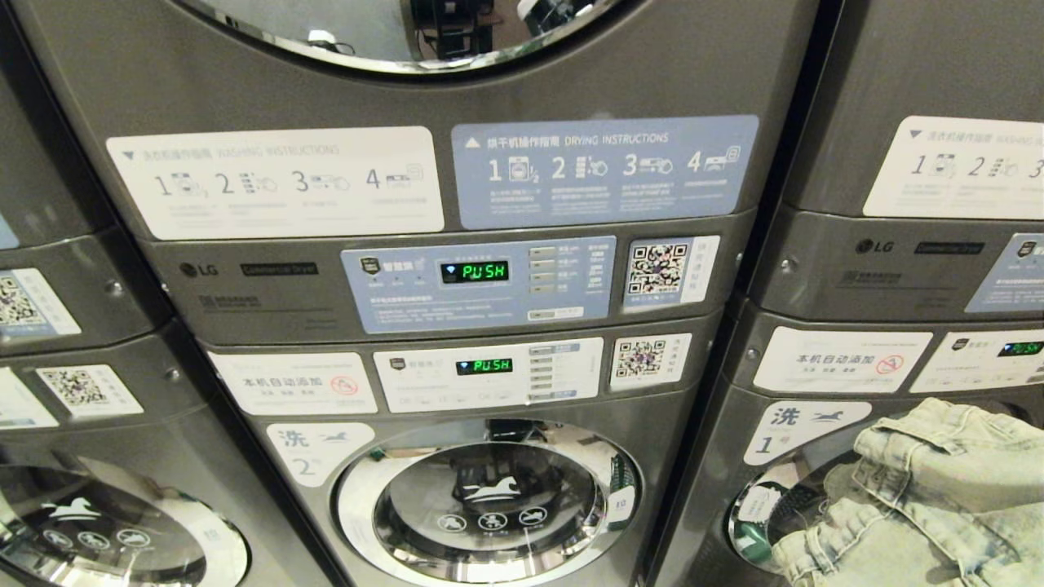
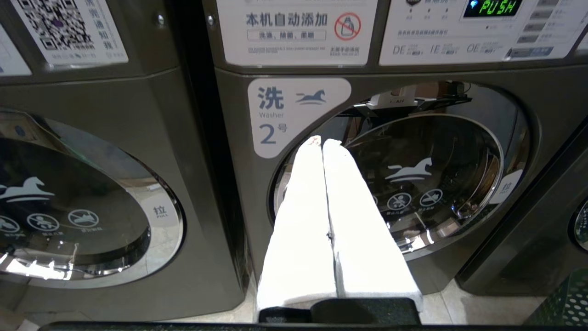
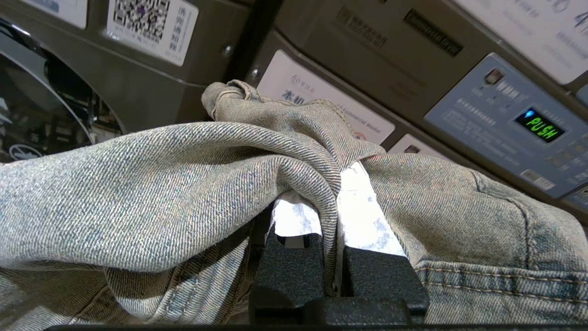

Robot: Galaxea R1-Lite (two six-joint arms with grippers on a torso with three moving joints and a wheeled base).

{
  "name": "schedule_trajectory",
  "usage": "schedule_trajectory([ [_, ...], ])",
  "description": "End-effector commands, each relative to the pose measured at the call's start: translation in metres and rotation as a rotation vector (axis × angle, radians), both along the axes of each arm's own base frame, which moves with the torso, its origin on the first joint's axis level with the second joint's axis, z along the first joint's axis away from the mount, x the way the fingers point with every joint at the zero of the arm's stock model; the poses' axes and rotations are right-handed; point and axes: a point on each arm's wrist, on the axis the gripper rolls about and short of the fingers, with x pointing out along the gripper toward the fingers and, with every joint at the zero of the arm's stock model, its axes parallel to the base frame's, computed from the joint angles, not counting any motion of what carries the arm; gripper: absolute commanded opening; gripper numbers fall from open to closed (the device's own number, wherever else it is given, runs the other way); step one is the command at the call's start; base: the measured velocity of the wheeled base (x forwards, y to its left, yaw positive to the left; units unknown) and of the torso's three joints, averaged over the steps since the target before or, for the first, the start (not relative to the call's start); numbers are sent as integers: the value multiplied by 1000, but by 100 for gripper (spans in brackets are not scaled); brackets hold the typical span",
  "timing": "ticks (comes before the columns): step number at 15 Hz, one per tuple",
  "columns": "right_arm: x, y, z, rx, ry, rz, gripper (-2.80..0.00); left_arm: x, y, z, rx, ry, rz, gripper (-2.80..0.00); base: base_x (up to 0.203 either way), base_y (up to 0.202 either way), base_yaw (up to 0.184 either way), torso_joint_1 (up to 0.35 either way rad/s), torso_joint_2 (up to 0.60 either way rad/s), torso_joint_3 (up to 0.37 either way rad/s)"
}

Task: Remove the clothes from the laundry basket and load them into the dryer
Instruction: Open the dryer

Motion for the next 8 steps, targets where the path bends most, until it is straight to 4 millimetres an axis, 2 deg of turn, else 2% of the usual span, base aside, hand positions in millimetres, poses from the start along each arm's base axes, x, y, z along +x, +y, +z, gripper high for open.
schedule_trajectory([
  [1, 0, 0, 1, -3, -6, 3, -280, 0, 0, 0, 0, -1, 0, -280, 0, 0, 0, 273, -598, -320],
  [3, 0, 0, 2, -2, -7, 1, -280, 0, 0, 0, 0, -1, 0, -280, 0, 0, 0, 256, -567, -300],
  [8, 0, 0, 1, -2, -5, 2, -280, 0, 0, 0, 0, -1, 0, -280, 0, 0, 0, 186, -379, -204],
])
